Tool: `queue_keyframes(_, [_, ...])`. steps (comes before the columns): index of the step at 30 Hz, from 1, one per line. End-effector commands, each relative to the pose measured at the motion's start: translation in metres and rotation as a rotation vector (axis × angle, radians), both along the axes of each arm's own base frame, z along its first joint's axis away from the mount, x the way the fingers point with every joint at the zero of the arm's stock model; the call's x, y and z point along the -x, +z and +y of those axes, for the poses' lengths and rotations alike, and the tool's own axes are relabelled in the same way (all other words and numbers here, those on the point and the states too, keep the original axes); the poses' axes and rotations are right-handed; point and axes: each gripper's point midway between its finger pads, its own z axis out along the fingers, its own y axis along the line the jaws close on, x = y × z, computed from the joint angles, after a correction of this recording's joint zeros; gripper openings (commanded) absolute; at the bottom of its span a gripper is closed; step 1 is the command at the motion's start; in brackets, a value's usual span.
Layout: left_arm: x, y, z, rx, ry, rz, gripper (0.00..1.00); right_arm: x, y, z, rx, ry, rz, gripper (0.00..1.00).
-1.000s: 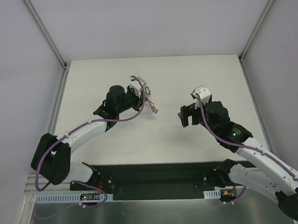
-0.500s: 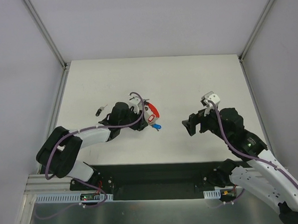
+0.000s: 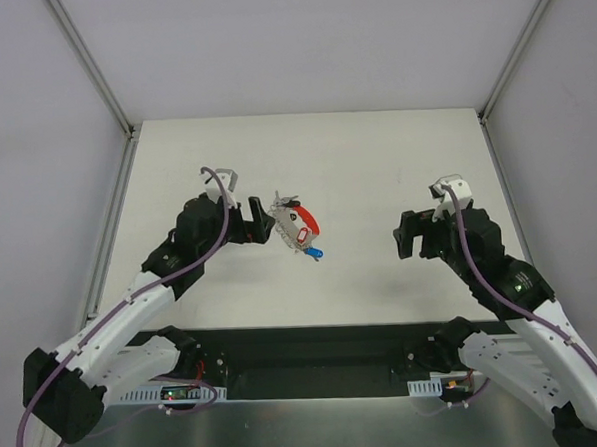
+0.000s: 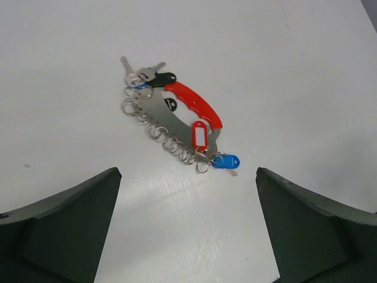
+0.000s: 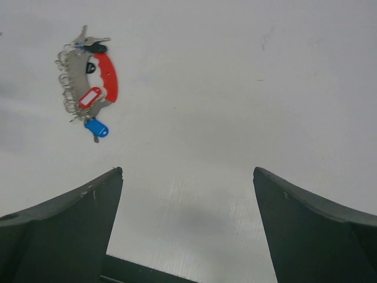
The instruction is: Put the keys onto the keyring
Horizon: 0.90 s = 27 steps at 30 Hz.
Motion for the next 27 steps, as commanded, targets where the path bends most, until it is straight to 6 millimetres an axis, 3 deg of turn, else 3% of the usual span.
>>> queue_keyframes(1, [0.009, 0.027, 0.056, -0.056, 0.223, -0.015, 0.99, -0.005, 0.001, -0.05, 0.09, -0.269, 0.046, 0.96])
queue_keyframes(6, [0.03, 0.079, 0.084, -0.02, 0.266, -0.19, 0.99, -0.012, -0.006, -0.077, 0.171, -0.414, 0.107, 0.96])
queue_keyframes(12, [0.049, 0.11, 0.117, 0.0, 0.353, -0.337, 0.99, -0.019, -0.014, -0.095, 0.202, -0.552, 0.163, 0.96])
queue_keyframes(17, [0.05, 0.095, 0.122, -0.025, 0.366, -0.33, 0.99, -0.026, -0.027, -0.091, 0.192, -0.554, 0.212, 0.96])
queue_keyframes(21, [0.042, 0.066, 0.128, -0.06, 0.429, -0.263, 0.99, -0.03, -0.03, -0.092, 0.181, -0.567, 0.209, 0.96])
queue_keyframes(27, [0.038, 0.055, 0.139, -0.098, 0.496, -0.241, 0.99, -0.036, -0.035, -0.094, 0.158, -0.57, 0.21, 0.96])
